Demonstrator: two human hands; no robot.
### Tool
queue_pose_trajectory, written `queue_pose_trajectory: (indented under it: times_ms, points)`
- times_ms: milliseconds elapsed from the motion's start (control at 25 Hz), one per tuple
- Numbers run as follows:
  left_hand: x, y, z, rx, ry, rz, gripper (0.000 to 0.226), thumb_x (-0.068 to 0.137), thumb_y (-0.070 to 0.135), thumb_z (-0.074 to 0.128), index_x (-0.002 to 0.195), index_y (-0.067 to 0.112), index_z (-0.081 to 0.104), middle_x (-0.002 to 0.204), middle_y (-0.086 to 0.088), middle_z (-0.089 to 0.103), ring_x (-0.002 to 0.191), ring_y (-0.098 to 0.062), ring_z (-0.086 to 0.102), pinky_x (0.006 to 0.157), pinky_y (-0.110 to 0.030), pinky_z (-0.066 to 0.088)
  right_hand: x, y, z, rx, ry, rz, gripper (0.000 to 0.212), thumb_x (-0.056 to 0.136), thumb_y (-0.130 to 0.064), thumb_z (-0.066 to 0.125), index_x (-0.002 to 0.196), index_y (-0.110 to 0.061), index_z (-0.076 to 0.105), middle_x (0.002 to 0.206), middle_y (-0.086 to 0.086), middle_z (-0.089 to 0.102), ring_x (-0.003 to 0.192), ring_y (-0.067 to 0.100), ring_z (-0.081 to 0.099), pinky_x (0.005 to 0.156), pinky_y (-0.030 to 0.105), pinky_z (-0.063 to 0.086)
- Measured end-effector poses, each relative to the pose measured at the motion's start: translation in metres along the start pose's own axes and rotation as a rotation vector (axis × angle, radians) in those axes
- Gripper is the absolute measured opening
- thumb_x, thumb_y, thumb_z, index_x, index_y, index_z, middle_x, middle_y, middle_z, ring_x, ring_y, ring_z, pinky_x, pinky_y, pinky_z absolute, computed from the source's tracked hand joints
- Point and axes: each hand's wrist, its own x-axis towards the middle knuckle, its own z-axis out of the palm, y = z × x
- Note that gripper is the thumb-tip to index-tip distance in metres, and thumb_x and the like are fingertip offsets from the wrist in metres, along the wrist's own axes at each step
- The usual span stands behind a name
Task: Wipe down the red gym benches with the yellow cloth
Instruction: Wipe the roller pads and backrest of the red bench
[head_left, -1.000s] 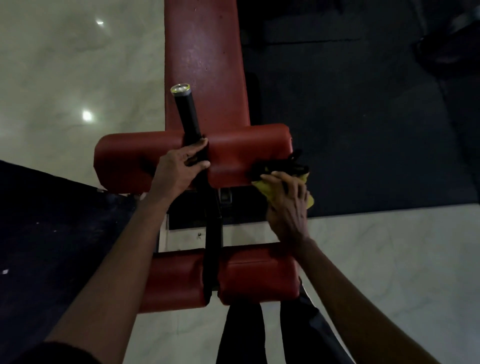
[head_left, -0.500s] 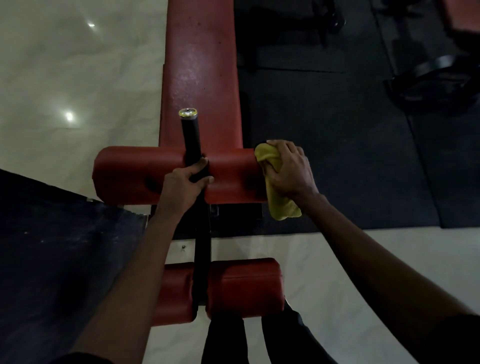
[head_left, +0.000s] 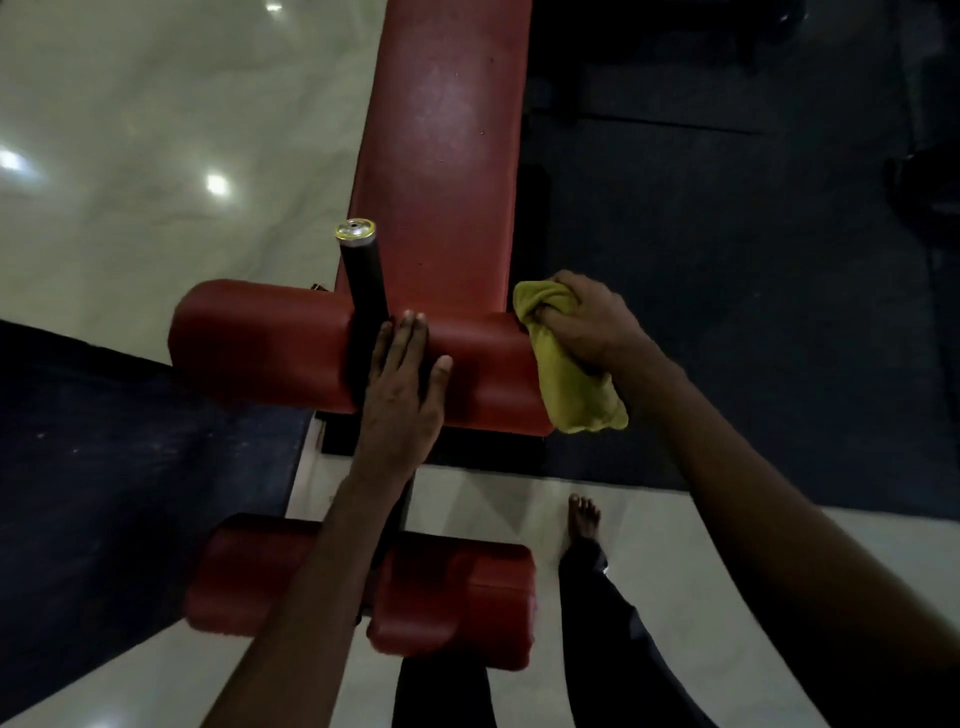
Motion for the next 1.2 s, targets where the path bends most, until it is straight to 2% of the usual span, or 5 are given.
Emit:
queue_pose_trajectory:
  times_ms: [280,480,760,1000,1200]
  points:
    - [0.011,0.046,0.039,0.170,0.255,-0.291,0.074,0.093,0.062,0.044,0.153,0.019,0.041,0.160,0.001,0.036,0.153,-0.027,0.016,0.123,-0.050,0.007,0.032,0.020,-0.018,-0.038,-0.218,-0.137,0.026,0.091,-0.035,0.061,0.114,-0.024,0.058,0.111,0.003,0.061,0.099,0.023,0.060,0.086,0.040,0.050]
    - [0.013,0.041,0.058,0.204,0.492,-0.262,0.056,0.097,0.046,0.042,0.142,0.017,0.056,0.151,-0.001,0.050,0.147,-0.028,0.032,0.118,-0.054,0.025,0.094,0.018,-0.019,-0.058,-0.395,-0.077,0.066,0.080,-0.045,0.076,0.135,-0.021,0.049,0.125,0.003,0.050,0.111,0.022,0.055,0.094,0.038,0.049]
    - [0.014,0.031,0.065,0.214,0.601,-0.154,0.053,0.097,0.037,0.040,0.138,0.011,0.060,0.147,-0.007,0.054,0.145,-0.033,0.037,0.113,-0.057,0.031,0.068,0.058,-0.004,0.221,-0.510,0.004,0.078,0.066,-0.084,0.068,0.132,-0.047,0.053,0.134,-0.002,0.053,0.119,0.020,0.058,0.100,0.047,0.052]
    - [0.015,0.036,0.062,0.247,0.588,-0.181,0.054,0.095,0.035,0.040,0.138,0.011,0.061,0.148,-0.008,0.053,0.145,-0.034,0.036,0.109,-0.061,0.032,0.118,0.032,0.004,0.220,-0.663,0.089,0.065,0.075,-0.055,0.077,0.134,-0.032,0.061,0.130,0.001,0.063,0.114,0.022,0.063,0.104,0.048,0.050]
    - [0.019,0.045,0.061,0.255,0.562,-0.240,0.056,0.093,0.035,0.039,0.137,0.008,0.061,0.148,-0.010,0.053,0.145,-0.036,0.035,0.109,-0.061,0.031,0.109,0.043,-0.016,0.172,-0.680,0.099,0.058,0.069,-0.053,0.072,0.125,-0.040,0.066,0.116,-0.008,0.070,0.104,0.013,0.068,0.093,0.043,0.057]
